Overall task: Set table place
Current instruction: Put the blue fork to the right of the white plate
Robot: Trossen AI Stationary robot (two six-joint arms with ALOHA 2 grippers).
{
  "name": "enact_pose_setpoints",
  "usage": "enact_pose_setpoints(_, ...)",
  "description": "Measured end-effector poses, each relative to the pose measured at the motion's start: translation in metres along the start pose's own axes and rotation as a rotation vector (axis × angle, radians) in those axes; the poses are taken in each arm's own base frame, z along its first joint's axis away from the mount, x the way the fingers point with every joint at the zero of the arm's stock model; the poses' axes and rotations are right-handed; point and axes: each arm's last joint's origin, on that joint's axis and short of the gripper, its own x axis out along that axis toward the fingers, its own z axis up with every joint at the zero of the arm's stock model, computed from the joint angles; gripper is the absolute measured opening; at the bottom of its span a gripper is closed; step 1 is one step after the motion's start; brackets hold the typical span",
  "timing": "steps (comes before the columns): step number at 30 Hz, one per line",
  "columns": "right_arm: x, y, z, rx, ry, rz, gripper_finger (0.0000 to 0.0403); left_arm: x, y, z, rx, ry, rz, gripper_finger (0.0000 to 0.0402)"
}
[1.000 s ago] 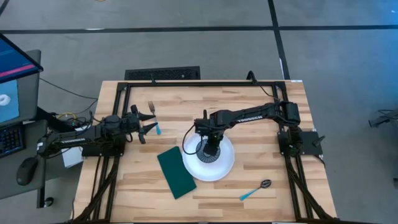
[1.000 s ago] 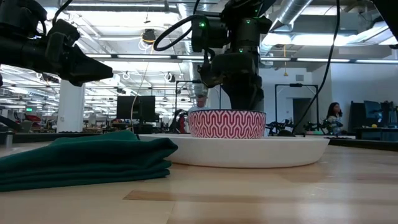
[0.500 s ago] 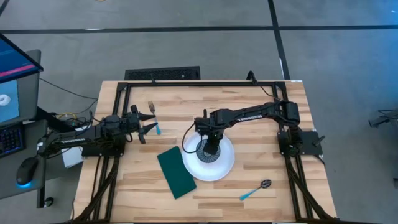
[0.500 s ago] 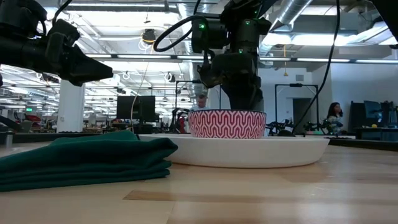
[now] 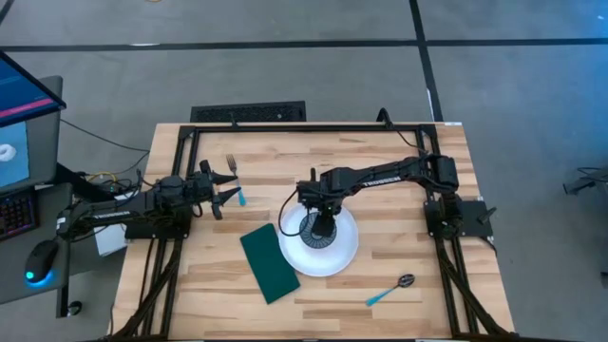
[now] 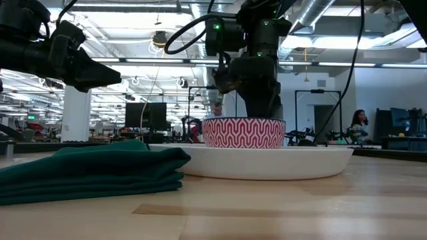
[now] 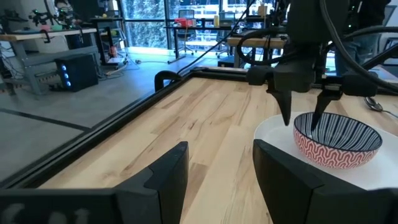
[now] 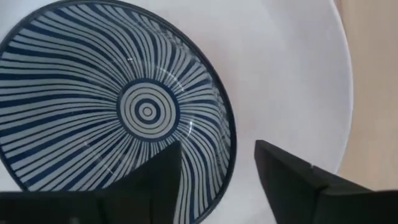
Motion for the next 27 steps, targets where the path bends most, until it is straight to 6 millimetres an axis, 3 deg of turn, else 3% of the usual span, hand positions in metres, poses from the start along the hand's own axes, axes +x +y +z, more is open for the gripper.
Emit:
enact_pose_setpoints(6, -0.033, 0.005, 0.006, 0.006, 0.022, -0.005, 0.0253, 0.0, 0.0, 0.0, 0.0, 0.001, 0.0, 0.0171)
enact_pose_setpoints(12, -0.089, 0.008, 0.012, 0.021, 0.019, -0.008, 0.0252, 0.0, 0.0, 0.0, 0.0, 0.0, 0.0, 0.0171)
enact_pose_setpoints(18, -0.141, 0.007, 0.005, -0.03, 0.036, -0.012, 0.0249, 0.0, 0.0, 0.0, 0.0, 0.0, 0.0, 0.0171)
enact_pose_setpoints(23, -0.159, 0.011, 0.009, -0.048, -0.054, 0.007, 0.0249, 0.0, 0.0, 0.0, -0.001, 0.0, 0.0, 0.0171)
enact_pose_setpoints(27, -0.159, 0.014, 0.009, -0.03, -0.065, 0.011, 0.0249, 0.0, 0.0, 0.0, 0.0, 0.001, 0.0, 0.0171)
